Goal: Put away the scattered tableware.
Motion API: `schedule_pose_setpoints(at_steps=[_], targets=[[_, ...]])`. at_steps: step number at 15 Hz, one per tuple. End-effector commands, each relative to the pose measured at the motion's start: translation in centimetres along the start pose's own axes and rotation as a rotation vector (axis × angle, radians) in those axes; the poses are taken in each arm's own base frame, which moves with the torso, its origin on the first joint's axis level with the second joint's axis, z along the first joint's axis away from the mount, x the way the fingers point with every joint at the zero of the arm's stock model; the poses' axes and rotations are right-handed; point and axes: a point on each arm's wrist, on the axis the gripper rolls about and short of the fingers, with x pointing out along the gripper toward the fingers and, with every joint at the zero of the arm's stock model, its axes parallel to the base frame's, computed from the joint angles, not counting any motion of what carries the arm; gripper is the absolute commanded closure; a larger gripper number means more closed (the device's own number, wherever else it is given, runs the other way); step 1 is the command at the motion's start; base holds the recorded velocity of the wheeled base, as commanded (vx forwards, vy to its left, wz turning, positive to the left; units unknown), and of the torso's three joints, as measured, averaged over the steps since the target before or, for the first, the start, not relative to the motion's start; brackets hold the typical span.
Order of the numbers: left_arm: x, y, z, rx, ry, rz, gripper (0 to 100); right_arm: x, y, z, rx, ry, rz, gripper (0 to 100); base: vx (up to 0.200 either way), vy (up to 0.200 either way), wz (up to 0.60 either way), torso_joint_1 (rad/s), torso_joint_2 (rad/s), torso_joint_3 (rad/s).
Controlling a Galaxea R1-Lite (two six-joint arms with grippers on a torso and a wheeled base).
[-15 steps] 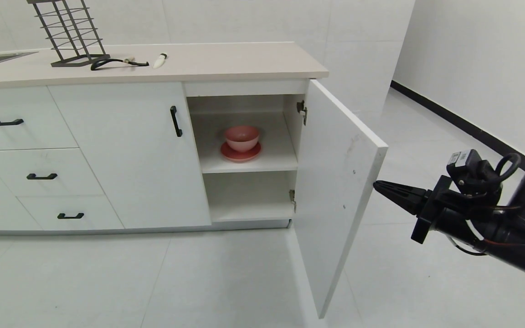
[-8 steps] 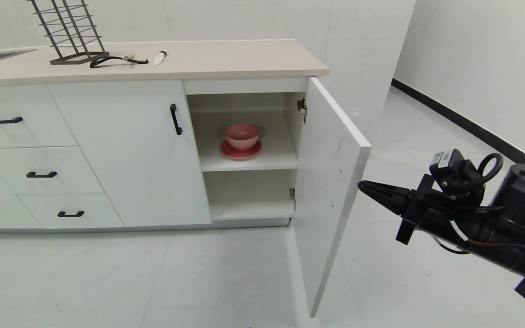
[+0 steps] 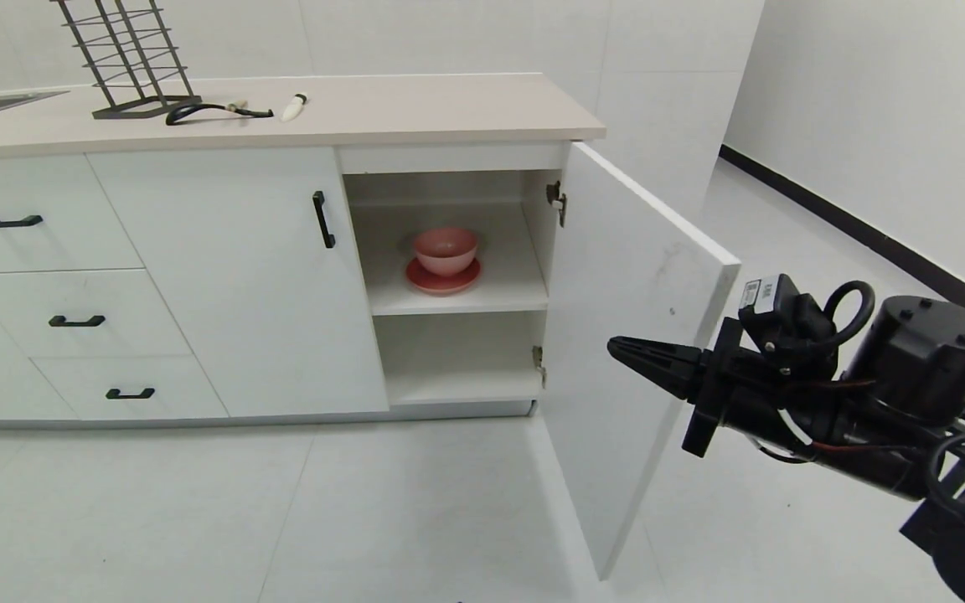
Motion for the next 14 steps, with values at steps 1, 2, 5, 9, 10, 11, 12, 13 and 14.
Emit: schedule_pose_setpoints(at_steps=[1, 2, 5, 9, 10, 11, 12, 13, 14], targets=[[0.0, 0.0, 0.0, 0.000, 0.001, 0.000, 0, 0.5, 0.2, -0.5, 0.008, 0.012, 0.017, 100, 0.000, 0.000, 0.00, 0.000, 0.00, 0.000], [0.0, 0.0, 0.0, 0.000, 0.001, 0.000, 0, 0.1, 0.6, -1.1, 0.022, 0.039, 0.022, 100, 0.000, 0.000, 0.00, 0.000, 0.00, 0.000], [0.0, 0.0, 0.0, 0.000, 0.001, 0.000, 0, -4.3, 2.4, -4.3, 0.116, 0.217, 0.009, 100, 0.000, 0.000, 0.00, 0.000, 0.00, 0.000], [0.0, 0.0, 0.0, 0.000, 0.001, 0.000, 0, -12.3, 0.9, -4.9, 0.203, 0.351, -0.363, 100, 0.000, 0.000, 0.00, 0.000, 0.00, 0.000], [0.0, 0.0, 0.0, 0.000, 0.001, 0.000, 0, -14.3, -1.2, -4.9, 0.219, 0.357, -0.524, 100, 0.000, 0.000, 0.00, 0.000, 0.00, 0.000], [0.0, 0.0, 0.0, 0.000, 0.001, 0.000, 0, -14.7, -3.1, -4.4, 0.191, 0.329, -0.600, 100, 0.000, 0.000, 0.00, 0.000, 0.00, 0.000], [0.0, 0.0, 0.0, 0.000, 0.001, 0.000, 0, -14.6, -4.4, -3.9, 0.164, 0.304, -0.632, 100, 0.000, 0.000, 0.00, 0.000, 0.00, 0.000], [0.0, 0.0, 0.0, 0.000, 0.001, 0.000, 0, -13.9, -7.0, -2.7, 0.105, 0.233, -0.664, 100, 0.000, 0.000, 0.00, 0.000, 0.00, 0.000], [0.0, 0.0, 0.0, 0.000, 0.001, 0.000, 0, -12.3, -9.9, -1.0, 0.018, 0.127, -0.667, 100, 0.000, 0.000, 0.00, 0.000, 0.00, 0.000]])
